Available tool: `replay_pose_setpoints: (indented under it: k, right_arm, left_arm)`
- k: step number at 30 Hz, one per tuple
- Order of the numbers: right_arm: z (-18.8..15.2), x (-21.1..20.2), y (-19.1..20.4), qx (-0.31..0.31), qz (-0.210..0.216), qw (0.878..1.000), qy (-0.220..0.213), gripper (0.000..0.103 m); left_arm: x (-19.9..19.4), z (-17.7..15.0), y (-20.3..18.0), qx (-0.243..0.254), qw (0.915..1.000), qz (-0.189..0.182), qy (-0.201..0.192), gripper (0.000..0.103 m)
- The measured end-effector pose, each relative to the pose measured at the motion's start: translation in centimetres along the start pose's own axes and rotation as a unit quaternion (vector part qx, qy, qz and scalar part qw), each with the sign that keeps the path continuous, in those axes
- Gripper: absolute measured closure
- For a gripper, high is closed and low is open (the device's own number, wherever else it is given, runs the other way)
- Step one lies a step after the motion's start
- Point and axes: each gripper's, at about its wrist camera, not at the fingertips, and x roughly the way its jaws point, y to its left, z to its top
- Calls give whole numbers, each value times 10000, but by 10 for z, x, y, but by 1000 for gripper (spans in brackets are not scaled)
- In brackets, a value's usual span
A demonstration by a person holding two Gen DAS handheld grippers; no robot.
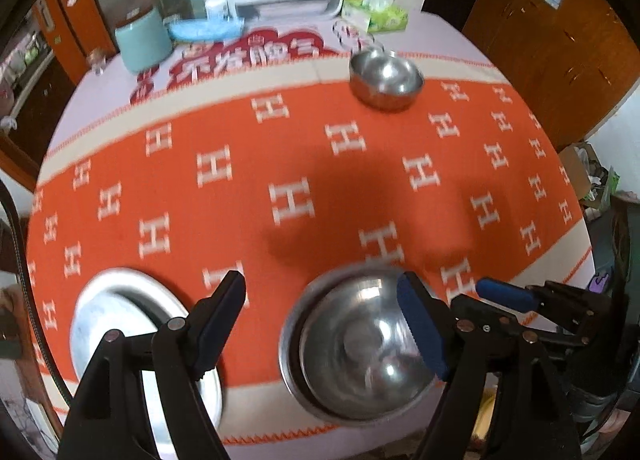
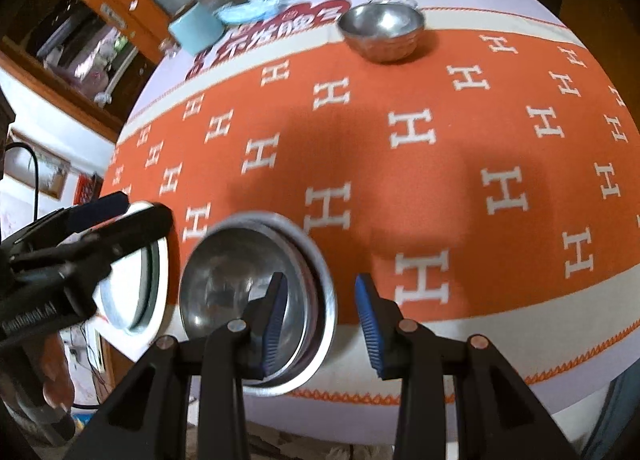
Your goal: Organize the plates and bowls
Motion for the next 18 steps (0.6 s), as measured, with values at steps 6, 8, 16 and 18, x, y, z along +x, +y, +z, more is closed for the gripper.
replay_pose_setpoints:
  k: [6,8,16,18]
  right_arm:
    - [27,-8,-19,256,-135,9992,-272,67]
    - [36,-10,-25,330,-178,9988,-321,67]
    - [79,-17,-46,496,-387,9964,-565,67]
    - [91,-21,-51,524,-453,9953,-674,67]
  left_arm:
    - [-5,46,0,243,9990,214,-311,26]
    - [-5,62,0,297,9986,233,-380,26]
    - [3,134,-7,643,9946,406,-708,26]
    - [9,153,-8,671,9941,414,-745,26]
